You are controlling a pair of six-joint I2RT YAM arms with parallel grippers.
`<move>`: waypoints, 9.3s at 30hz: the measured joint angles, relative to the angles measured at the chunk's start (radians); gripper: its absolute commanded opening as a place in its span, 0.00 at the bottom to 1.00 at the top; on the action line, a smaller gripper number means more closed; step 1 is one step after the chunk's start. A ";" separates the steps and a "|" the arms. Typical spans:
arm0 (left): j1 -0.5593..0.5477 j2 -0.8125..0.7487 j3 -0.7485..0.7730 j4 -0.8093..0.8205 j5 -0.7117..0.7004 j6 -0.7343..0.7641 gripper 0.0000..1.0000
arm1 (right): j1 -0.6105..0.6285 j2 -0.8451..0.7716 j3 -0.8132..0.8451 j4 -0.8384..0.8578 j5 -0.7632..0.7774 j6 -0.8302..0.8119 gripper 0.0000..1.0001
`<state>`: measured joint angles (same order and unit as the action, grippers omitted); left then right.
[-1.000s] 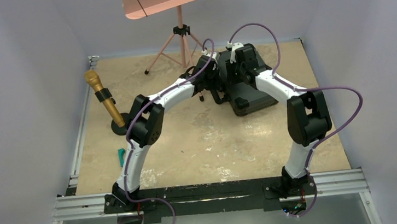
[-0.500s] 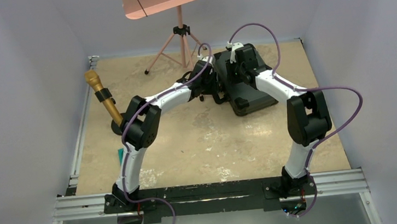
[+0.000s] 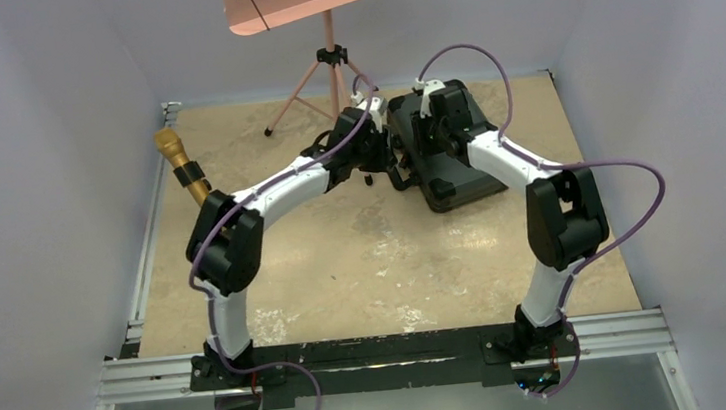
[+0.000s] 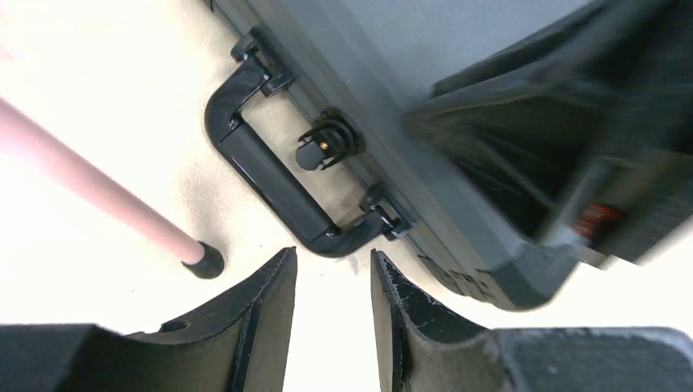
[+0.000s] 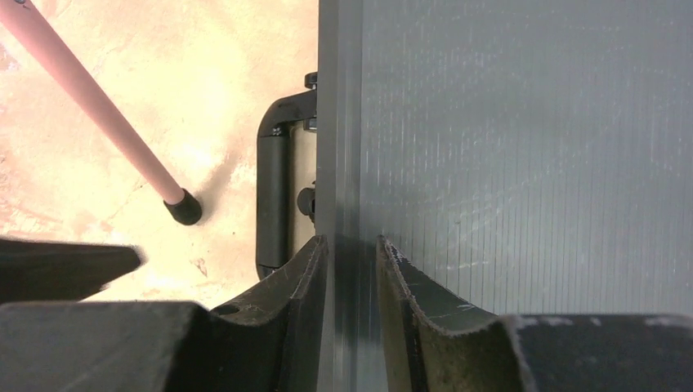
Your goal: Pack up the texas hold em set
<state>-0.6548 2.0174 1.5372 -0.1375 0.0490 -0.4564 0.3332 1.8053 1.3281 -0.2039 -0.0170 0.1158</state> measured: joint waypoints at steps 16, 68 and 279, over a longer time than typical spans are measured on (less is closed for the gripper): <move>0.000 -0.555 -0.209 -0.346 -0.032 0.095 0.49 | 0.023 -0.120 -0.024 -0.234 0.002 0.023 0.35; 0.000 -1.165 -0.571 -0.605 -0.213 0.266 0.49 | 0.171 0.359 0.391 -0.402 0.324 0.073 0.00; 0.000 -1.255 -0.586 -0.604 -0.194 0.266 0.49 | 0.154 0.496 0.639 -0.565 0.332 0.127 0.00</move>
<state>-0.6548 0.7624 0.9508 -0.7414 -0.1448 -0.1905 0.4873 2.3013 1.9675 -0.7692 0.3145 0.2432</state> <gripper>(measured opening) 0.489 0.006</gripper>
